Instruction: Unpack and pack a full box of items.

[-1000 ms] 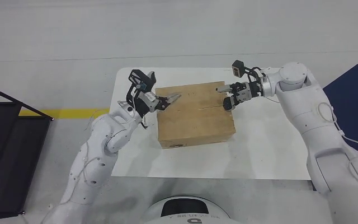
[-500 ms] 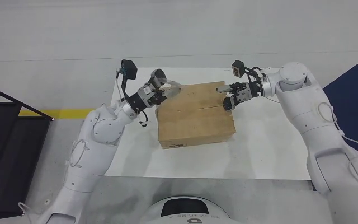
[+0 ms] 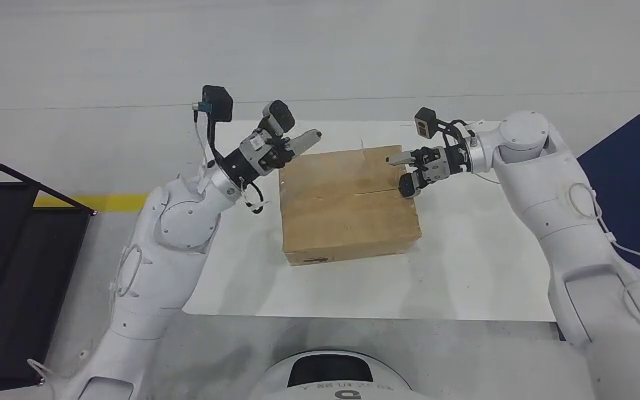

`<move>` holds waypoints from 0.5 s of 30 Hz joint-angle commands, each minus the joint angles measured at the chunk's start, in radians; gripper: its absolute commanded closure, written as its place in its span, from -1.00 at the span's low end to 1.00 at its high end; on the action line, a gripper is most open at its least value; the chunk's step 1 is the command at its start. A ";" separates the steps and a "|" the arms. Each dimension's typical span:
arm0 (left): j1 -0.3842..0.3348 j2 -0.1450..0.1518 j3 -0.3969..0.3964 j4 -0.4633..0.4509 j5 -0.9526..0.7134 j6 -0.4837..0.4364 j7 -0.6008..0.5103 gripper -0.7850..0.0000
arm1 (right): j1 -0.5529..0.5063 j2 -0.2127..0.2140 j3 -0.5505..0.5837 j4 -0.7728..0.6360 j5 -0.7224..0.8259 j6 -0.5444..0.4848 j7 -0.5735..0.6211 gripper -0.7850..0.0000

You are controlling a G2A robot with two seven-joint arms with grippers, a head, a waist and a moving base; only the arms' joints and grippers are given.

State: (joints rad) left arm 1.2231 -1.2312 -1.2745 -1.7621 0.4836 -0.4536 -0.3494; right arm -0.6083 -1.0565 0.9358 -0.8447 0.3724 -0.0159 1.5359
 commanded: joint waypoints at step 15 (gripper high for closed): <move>0.230 0.030 -0.150 -0.066 0.264 0.085 0.086 -1.00 | 0.000 0.000 0.000 0.000 0.000 0.000 0.000 -1.00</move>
State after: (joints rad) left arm 1.4113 -1.2048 -1.4020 -1.8273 0.6948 -0.3774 -0.2754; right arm -0.6083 -1.0565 0.9358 -0.8447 0.3724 -0.0159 1.5359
